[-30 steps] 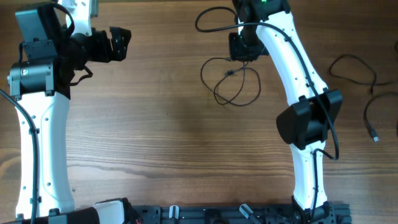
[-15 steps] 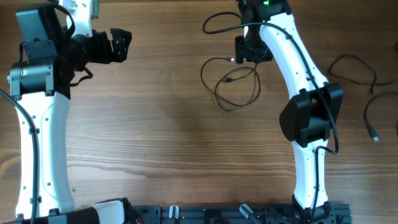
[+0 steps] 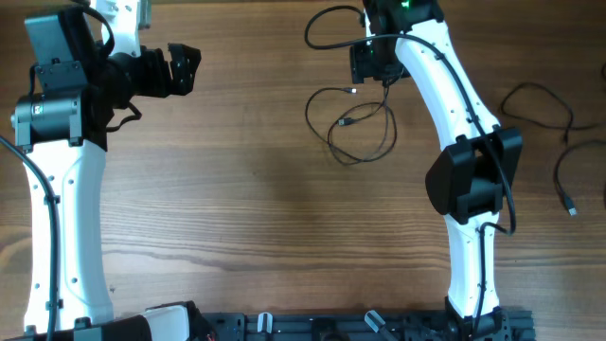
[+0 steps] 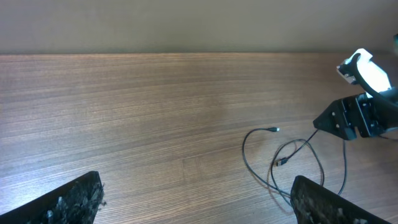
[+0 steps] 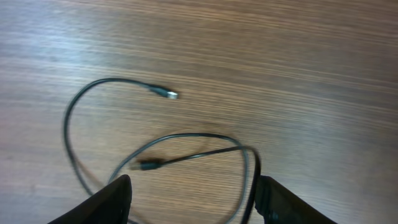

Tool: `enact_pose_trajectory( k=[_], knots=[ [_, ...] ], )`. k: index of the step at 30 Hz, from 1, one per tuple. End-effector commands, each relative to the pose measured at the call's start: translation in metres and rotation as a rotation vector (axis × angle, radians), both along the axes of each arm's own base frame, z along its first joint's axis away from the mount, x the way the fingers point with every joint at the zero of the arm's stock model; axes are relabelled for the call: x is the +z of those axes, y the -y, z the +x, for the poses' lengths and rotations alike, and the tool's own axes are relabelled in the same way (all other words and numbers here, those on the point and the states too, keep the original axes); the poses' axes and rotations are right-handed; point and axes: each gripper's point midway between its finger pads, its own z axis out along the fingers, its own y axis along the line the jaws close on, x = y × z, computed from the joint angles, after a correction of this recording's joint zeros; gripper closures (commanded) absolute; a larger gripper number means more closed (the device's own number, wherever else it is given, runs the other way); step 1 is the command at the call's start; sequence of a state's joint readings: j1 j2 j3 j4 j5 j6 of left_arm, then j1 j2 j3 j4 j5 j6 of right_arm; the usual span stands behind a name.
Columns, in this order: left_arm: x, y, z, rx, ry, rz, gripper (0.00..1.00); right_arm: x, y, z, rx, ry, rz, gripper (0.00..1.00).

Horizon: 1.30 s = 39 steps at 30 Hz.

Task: Untangle cables
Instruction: 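Lower the right gripper onto the black cable loop near table center, then close the right gripper on the cable loop strands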

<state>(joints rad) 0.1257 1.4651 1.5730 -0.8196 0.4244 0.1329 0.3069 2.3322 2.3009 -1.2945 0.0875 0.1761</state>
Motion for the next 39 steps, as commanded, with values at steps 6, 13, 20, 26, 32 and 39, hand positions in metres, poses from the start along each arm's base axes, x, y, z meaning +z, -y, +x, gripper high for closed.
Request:
enact_pose_trajectory(
  k=[6, 13, 20, 26, 32, 39],
  knots=[
    [0.001, 0.0, -0.003, -0.016, 0.006, 0.002, 0.02, 0.017, -0.004, 0.006, 0.154, 0.048, -0.04, 0.34],
    [0.001, 0.0, -0.002, -0.018, 0.007, 0.004, 0.02, 0.011, -0.041, -0.043, 0.238, -0.154, 0.189, 0.37],
    [0.001, 0.0, -0.003, -0.018, 0.006, 0.004, 0.01, 0.005, -0.053, -0.071, 0.236, -0.26, 0.199, 0.37],
    [0.001, 0.001, -0.003, -0.018, 0.007, 0.004, 0.01, -0.009, -0.063, -0.083, 0.219, -0.298, 0.171, 0.36],
    [0.0, 0.001, -0.003, -0.018, 0.003, 0.003, 0.01, -0.034, -0.066, -0.089, 0.16, -0.338, 0.165, 0.37],
    [0.0, 0.001, -0.003, -0.018, 0.003, 0.003, 0.01, -0.059, -0.067, -0.087, 0.142, -0.326, 0.154, 0.38]
  ],
)
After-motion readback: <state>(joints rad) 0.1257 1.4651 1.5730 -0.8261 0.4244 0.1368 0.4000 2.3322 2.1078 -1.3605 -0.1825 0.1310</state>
